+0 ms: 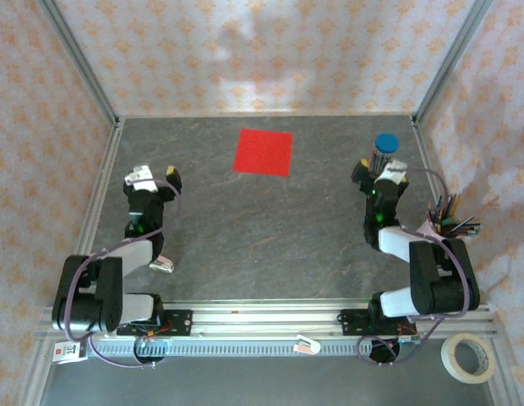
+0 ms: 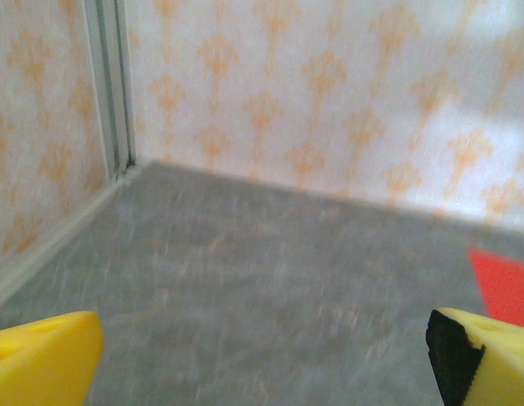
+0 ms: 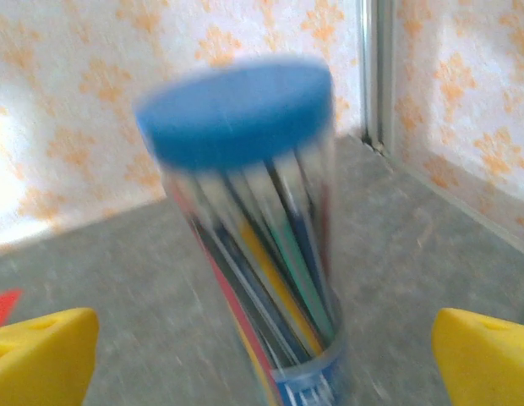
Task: Fold a paper plane with a square sheet of paper (pick it up from the middle)
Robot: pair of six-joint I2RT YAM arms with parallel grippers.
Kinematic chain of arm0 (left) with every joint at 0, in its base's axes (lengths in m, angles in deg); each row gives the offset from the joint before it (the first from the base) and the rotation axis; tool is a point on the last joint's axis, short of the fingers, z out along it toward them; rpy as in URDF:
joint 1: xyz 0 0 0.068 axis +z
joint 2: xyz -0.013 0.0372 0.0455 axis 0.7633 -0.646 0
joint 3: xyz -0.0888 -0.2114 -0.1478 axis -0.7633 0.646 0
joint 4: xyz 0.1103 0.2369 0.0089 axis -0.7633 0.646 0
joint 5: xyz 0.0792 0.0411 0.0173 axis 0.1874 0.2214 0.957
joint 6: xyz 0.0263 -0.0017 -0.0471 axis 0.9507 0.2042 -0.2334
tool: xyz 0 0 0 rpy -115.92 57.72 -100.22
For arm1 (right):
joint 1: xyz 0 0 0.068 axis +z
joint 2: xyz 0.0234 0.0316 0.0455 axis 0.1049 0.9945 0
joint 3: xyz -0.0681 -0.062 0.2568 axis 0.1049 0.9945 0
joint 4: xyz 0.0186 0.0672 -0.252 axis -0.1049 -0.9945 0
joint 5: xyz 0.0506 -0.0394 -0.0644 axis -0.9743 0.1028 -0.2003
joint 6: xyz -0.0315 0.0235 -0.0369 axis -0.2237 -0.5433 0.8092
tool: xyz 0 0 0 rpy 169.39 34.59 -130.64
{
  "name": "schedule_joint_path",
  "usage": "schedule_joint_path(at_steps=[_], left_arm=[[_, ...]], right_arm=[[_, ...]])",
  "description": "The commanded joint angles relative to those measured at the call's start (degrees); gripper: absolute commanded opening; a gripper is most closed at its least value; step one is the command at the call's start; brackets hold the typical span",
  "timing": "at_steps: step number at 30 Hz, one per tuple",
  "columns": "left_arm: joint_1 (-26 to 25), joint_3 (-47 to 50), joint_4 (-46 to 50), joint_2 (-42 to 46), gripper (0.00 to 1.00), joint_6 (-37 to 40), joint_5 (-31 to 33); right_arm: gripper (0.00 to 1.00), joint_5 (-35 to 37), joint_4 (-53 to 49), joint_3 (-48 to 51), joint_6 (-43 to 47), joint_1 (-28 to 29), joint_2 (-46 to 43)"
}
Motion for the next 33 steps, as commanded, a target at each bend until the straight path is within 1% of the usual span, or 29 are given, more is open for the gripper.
schedule_joint_path(at_steps=[1, 3, 5, 6, 9, 11, 13, 14, 15, 16, 18, 20, 21, 24, 27, 33], left_arm=[[-0.61, -8.17, 17.81, 4.99, 0.99, -10.19, 0.53], [-0.60, -13.50, 25.93, 5.51, 0.99, -16.80, -0.72], [-0.51, -17.88, 31.01, 4.46, 0.99, -19.11, -6.31], [-0.52, -19.73, 32.98, 3.66, 0.99, -19.58, -9.98], [-0.46, -22.75, 35.11, 1.10, 0.99, -24.19, -17.20], [-0.47, -22.80, 32.74, -0.59, 0.99, -27.04, -22.02], [-0.45, -22.30, 28.34, -2.67, 0.99, -30.78, -26.71], [-0.53, -22.43, 27.30, -3.67, 0.99, -31.56, -28.25], [-0.44, -23.15, 26.88, -4.87, 0.99, -31.94, -30.15], [-0.51, -24.22, 27.54, -6.04, 0.99, -31.54, -31.45], [-0.62, -25.76, 28.36, -7.78, 0.99, -31.33, -33.10], [-0.78, -26.38, 28.33, -9.01, 0.99, -31.16, -34.42], [-0.83, -26.62, 28.72, -9.46, 0.99, -31.07, -34.60], [-1.09, -26.70, 29.67, -10.08, 0.99, -31.06, -34.10], [-1.75, -26.40, 29.05, -10.70, 0.99, -31.92, -34.00], [-3.16, -28.21, 31.60, -12.58, 0.99, -31.60, -33.75]], right_arm=[[1.00, -1.69, -19.52, -6.84, -6.87, 2.87, -2.63], [1.00, -2.82, -22.83, -9.84, -8.51, 6.13, -2.78], [1.00, -3.63, -26.07, -13.53, -11.11, 9.55, -1.89], [0.97, -4.78, -28.13, -15.94, -12.63, 11.09, -0.67], [0.83, -7.56, -33.53, -23.41, -17.37, 14.97, 5.07], [0.73, -8.60, -34.54, -27.27, -19.87, 17.56, 9.64], [0.63, -7.79, -34.66, -31.00, -22.21, 20.27, 14.73], [0.58, -7.07, -35.24, -32.87, -23.16, 21.32, 17.00], [0.52, -6.46, -36.51, -35.40, -24.64, 22.32, 19.74], [0.46, -6.97, -37.78, -37.74, -25.76, 22.89, 22.47], [0.35, -8.61, -38.78, -41.59, -27.75, 23.36, 27.02], [0.28, -10.08, -39.53, -44.86, -29.15, 23.46, 31.17], [0.26, -10.64, -40.54, -46.89, -29.67, 23.46, 33.36], [0.23, -11.96, -45.23, -54.10, -30.32, 23.46, 39.58], [0.19, -15.02, -48.73, -61.11, -30.06, 23.47, 46.15], [0.18, -16.62, -56.42, -73.56, -29.96, 23.37, 55.51]])
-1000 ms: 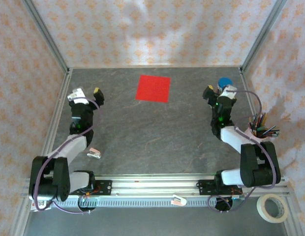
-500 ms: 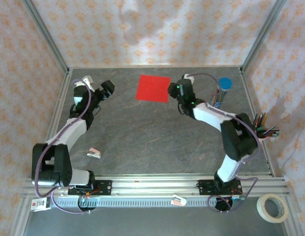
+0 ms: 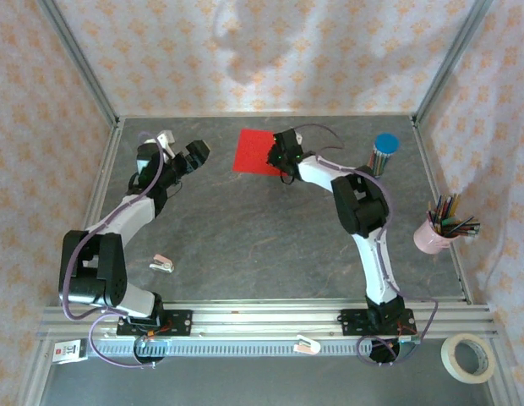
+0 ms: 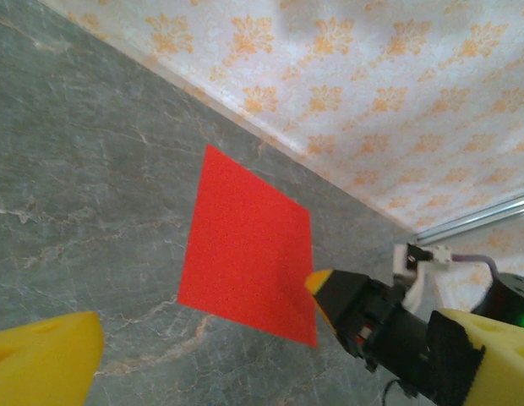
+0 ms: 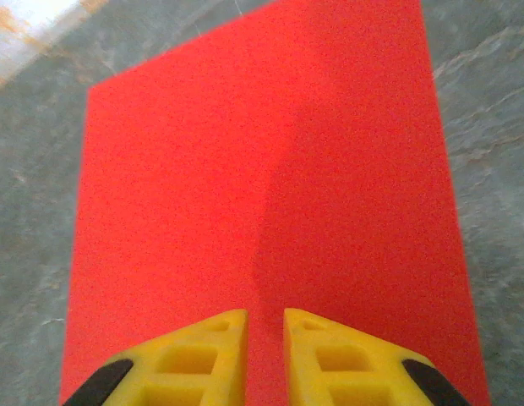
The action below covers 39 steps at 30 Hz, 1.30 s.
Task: Fold a paper plane with a square sheet of paper (pick it up from the middle)
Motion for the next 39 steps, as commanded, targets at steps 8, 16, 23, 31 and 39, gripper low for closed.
schedule_joint_path(at_steps=[8, 16, 23, 31, 39], left_arm=[[-2.42, -4.05, 3.60, -3.85, 0.99, -0.54, -0.33], [-3.09, -5.03, 5.60, -6.34, 0.99, -0.31, -0.04], [-4.53, -5.08, 6.69, -8.40, 0.99, -0.69, 0.07], [-7.10, -3.75, 7.46, -8.83, 0.99, -1.88, 0.33], [-7.96, -1.78, 9.10, -6.84, 0.99, -3.00, 2.23]], right_arm=[[0.19, -1.76, -14.52, -10.69, 0.96, -0.15, 8.15], [0.20, -4.70, -15.37, 4.88, 1.58, 0.65, 0.57], [0.24, -6.97, -11.37, 29.17, -4.45, 5.96, -15.79], [0.38, -4.56, -9.28, 39.77, -12.26, 10.00, -33.82], [0.68, 2.16, -17.77, 26.71, 2.36, 7.52, -26.53]])
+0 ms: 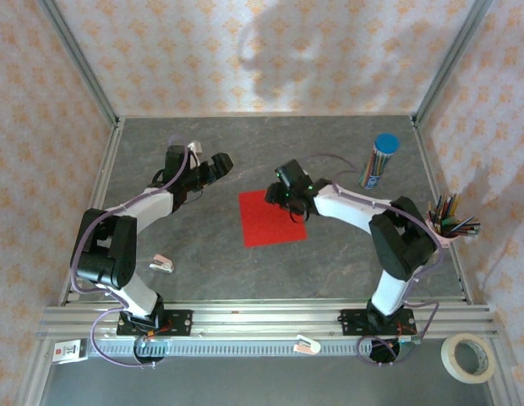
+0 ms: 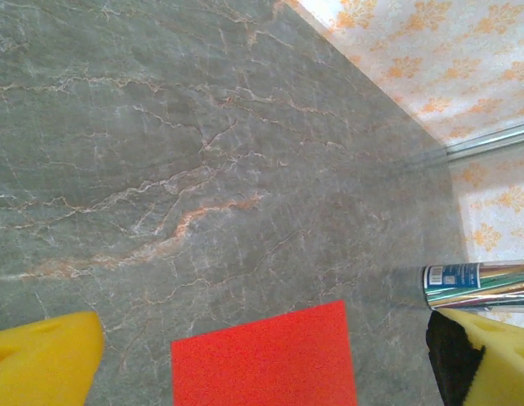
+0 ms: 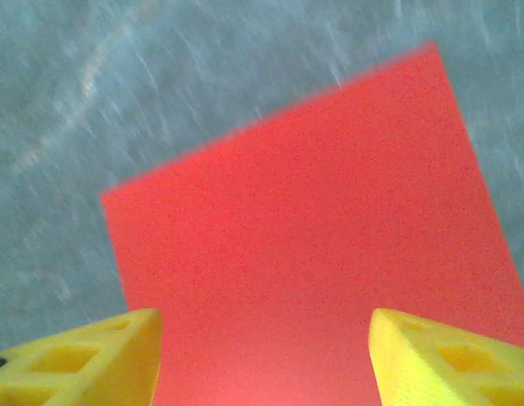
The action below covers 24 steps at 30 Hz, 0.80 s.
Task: Fold a paper plane with a square sheet of paper (pick it up from the middle)
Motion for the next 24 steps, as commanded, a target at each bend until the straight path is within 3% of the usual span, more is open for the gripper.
schedule_joint_path(at_steps=[1, 8, 13, 18, 24], left_arm=[[-0.01, 1.90, 2.33, 1.96, 0.99, -0.88, 2.37], [0.01, 3.31, 3.36, 3.33, 0.99, -0.39, 3.04], [-0.04, 3.40, 3.11, 2.41, 0.99, -0.83, 1.55], [-0.06, 3.38, 4.16, 1.97, 0.99, -0.77, 1.50], [-1.29, 2.25, 8.85, 1.43, 0.99, 0.84, 4.07]], right_arm=[[0.69, 3.66, -5.27, -3.60, 7.95, -1.54, 5.18], [0.75, 3.71, -7.08, -9.16, 16.86, -3.17, 10.90], [0.75, 5.37, -9.10, -10.82, 15.96, -3.27, 14.59], [0.72, 4.97, -9.05, -8.65, 5.52, -3.16, 16.33], [0.72, 6.64, -8.85, -5.36, -14.16, -1.33, 15.26]])
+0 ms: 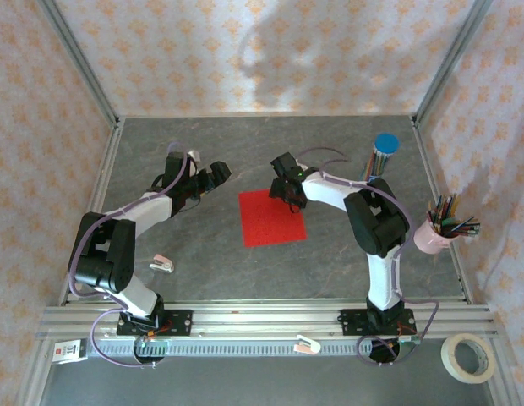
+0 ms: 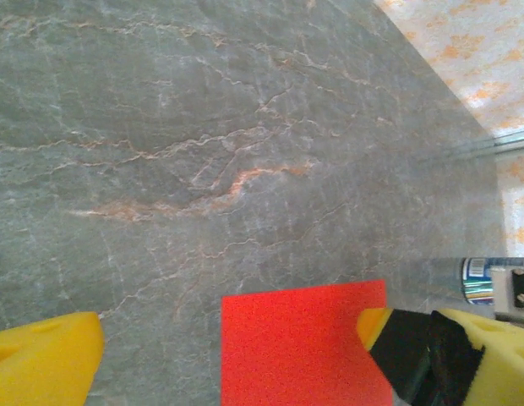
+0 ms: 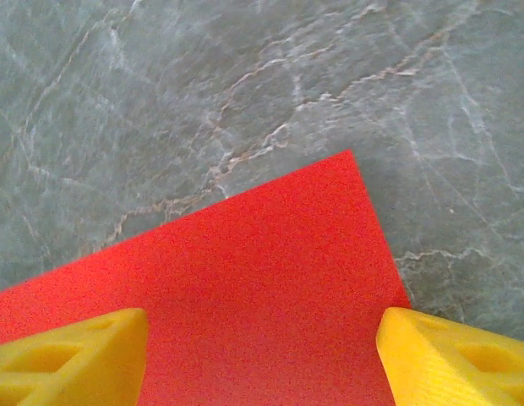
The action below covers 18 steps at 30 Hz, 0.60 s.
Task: Fold a paper plane with a square sheet of paper (pick it up from the middle)
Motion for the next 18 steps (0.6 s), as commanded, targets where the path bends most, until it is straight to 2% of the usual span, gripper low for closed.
schedule_joint_path(at_steps=[1, 4, 8, 14, 18], left_arm=[[-1.36, -0.85, 5.09, -0.30, 0.99, 1.33, 2.26], [-3.25, -1.85, 8.55, -0.36, 0.99, 2.71, 4.47], [-6.66, -2.67, 12.95, 0.00, 0.99, 3.82, 7.00], [-12.32, -5.01, 17.53, -0.59, 0.99, 5.47, 10.37], [-16.30, -10.68, 24.26, -3.25, 0.99, 12.24, 15.48]], right_arm=[[0.72, 0.57, -4.92, 3.10, -16.39, 1.78, 1.67], [0.73, -1.04, -4.46, 3.48, -23.73, 2.61, 0.98], [0.72, -4.19, 0.46, 6.21, -28.46, 3.37, -2.12], [0.74, -2.38, 3.32, 6.44, -24.56, 2.19, -9.38], [0.82, 1.51, 5.25, 8.11, -17.78, 0.26, -15.09]])
